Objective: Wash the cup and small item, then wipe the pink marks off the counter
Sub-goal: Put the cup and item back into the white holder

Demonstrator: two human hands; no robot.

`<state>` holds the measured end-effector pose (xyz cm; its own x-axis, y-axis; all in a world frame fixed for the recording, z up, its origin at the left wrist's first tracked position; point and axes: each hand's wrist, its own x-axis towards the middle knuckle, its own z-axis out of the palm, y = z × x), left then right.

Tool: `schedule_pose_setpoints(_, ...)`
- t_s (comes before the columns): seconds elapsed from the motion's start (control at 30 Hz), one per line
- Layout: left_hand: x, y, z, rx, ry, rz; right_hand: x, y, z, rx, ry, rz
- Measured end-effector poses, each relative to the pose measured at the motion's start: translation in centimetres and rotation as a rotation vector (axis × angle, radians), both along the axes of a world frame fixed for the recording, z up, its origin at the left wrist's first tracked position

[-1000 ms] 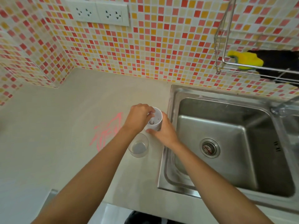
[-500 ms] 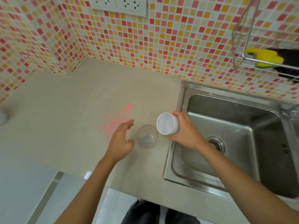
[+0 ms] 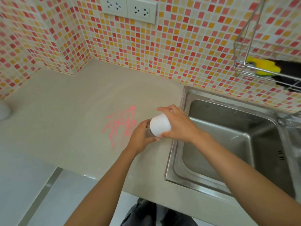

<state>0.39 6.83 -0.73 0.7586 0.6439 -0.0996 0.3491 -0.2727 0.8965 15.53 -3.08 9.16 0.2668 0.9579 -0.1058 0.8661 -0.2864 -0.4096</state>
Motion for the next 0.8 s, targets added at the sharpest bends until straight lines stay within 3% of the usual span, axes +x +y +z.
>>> schedule_pose_setpoints(0.23,0.5,-0.6,0.5,-0.069,-0.103,0.039,-2.1,2.0,0.3,0.065,-0.044,-0.009)
schedule_pose_setpoints(0.4,1.4,-1.5,1.6,-0.041,-0.187,0.094,-1.5,3.1,0.6,0.106,0.388,-0.137)
schedule_pose_setpoints(0.53,1.2,-1.5,1.4,-0.064,-0.151,0.142,-1.0,2.9,-0.7,0.116,0.657,-0.277)
schedule_pose_setpoints(0.8,1.3,-0.9,-0.1,-0.031,-0.063,0.083,-1.7,2.5,-4.0,0.21,0.655,-0.348)
